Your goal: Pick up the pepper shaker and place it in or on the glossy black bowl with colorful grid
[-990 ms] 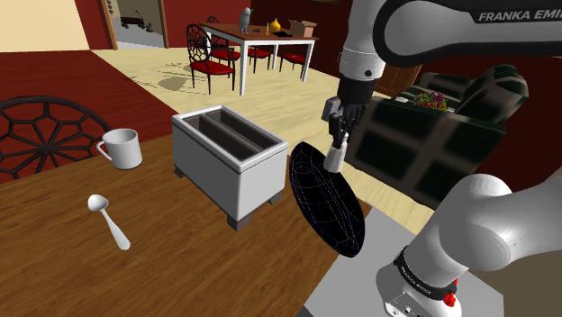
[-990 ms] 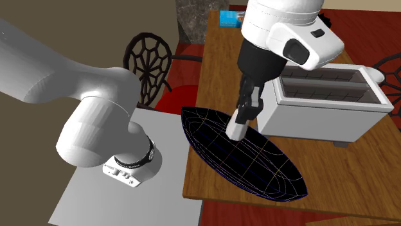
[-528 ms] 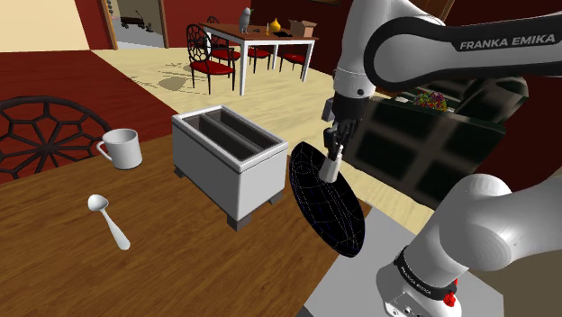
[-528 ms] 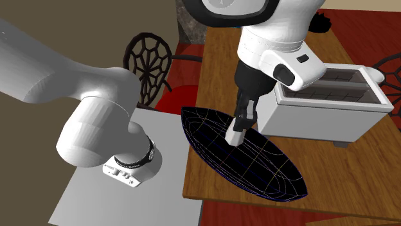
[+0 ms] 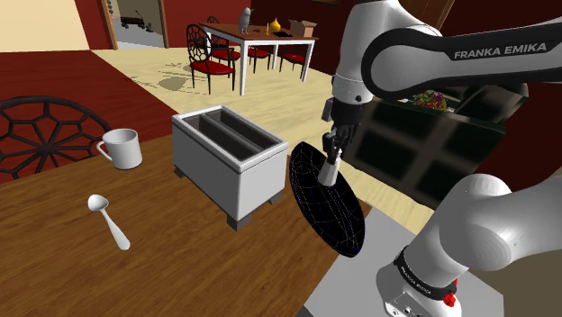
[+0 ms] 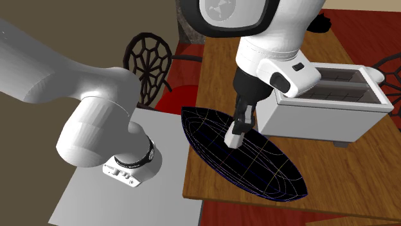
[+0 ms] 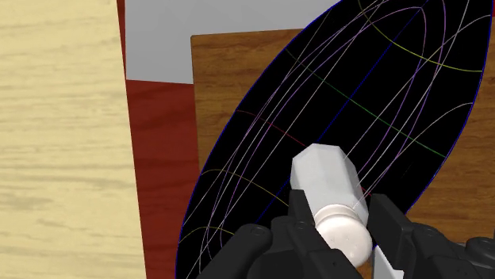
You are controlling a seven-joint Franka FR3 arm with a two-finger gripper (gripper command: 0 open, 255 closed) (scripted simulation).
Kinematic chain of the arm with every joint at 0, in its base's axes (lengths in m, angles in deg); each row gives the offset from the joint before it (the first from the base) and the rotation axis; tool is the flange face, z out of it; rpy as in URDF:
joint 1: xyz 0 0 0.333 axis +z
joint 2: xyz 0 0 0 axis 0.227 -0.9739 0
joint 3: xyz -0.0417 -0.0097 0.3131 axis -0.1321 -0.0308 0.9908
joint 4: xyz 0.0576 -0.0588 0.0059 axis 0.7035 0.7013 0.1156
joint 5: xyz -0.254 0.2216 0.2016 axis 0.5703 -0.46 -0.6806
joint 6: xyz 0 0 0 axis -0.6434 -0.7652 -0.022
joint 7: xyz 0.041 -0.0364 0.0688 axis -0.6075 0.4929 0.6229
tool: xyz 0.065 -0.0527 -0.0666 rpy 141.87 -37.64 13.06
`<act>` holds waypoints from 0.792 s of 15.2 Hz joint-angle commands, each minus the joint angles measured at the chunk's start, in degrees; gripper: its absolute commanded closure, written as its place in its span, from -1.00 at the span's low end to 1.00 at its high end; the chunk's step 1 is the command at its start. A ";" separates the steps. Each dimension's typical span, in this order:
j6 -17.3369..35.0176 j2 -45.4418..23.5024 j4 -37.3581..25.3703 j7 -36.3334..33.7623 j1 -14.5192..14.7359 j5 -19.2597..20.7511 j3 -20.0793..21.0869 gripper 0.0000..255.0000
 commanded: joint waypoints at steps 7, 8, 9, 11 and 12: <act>0.01 0.00 0.00 0.00 0.00 0.00 0.00 -1.00; -1.96 0.10 -1.87 0.00 0.01 0.00 -0.01 -1.00; -3.89 0.10 -3.79 0.00 0.00 0.01 -0.02 -1.00; -7.25 -0.10 -7.36 -0.01 -0.02 0.03 -0.02 -1.00; -7.25 -0.10 -7.36 -0.01 -0.03 0.03 -0.02 -1.00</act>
